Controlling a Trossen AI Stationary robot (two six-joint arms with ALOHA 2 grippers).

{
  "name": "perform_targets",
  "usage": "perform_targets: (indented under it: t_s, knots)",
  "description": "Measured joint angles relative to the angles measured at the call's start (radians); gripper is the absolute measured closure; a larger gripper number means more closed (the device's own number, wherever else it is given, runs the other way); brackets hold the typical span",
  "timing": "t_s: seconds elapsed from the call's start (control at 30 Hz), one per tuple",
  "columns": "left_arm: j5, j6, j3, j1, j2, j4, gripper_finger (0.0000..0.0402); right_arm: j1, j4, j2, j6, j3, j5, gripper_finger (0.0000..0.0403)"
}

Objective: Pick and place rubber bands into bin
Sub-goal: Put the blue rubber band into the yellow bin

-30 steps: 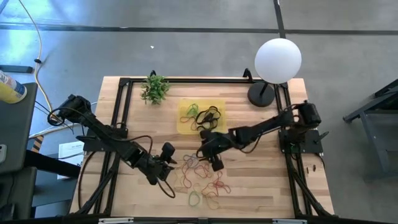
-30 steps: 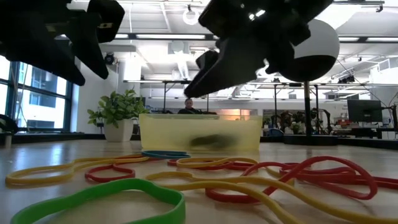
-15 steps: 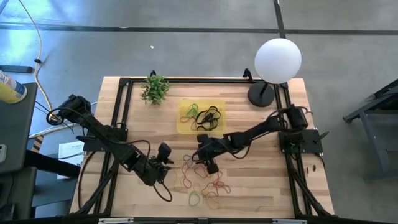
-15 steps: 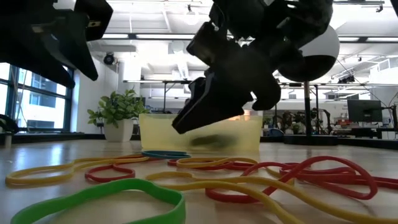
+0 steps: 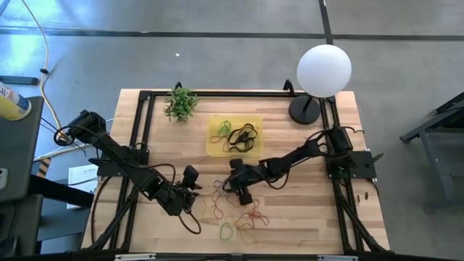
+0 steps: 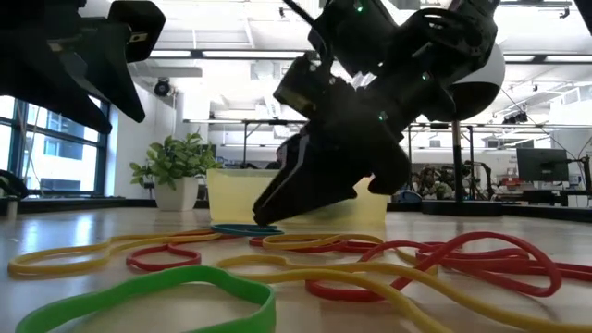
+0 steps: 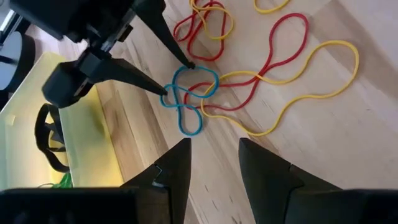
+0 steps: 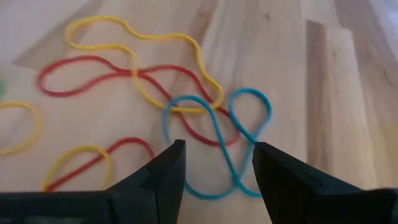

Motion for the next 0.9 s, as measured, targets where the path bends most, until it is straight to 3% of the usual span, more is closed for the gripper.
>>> perform_targets:
  t_s: [0.5,0.67,0.9]
  knots:
    - [-0.007,-0.023,0.000,0.000,0.000,0.000,0.0279,-0.001,-0.036,0.023,0.097,0.003,0.026,0.0226]
    - [-0.007,-0.023,0.000,0.000,0.000,-0.001,0.0279,-0.001,-0.084,0.078,0.105,0.072,0.014,0.0229]
    - [-0.007,-0.038,0.000,-0.001,0.000,-0.013,0.0279,-0.008,-0.193,0.104,0.072,0.153,0.012,0.0293]
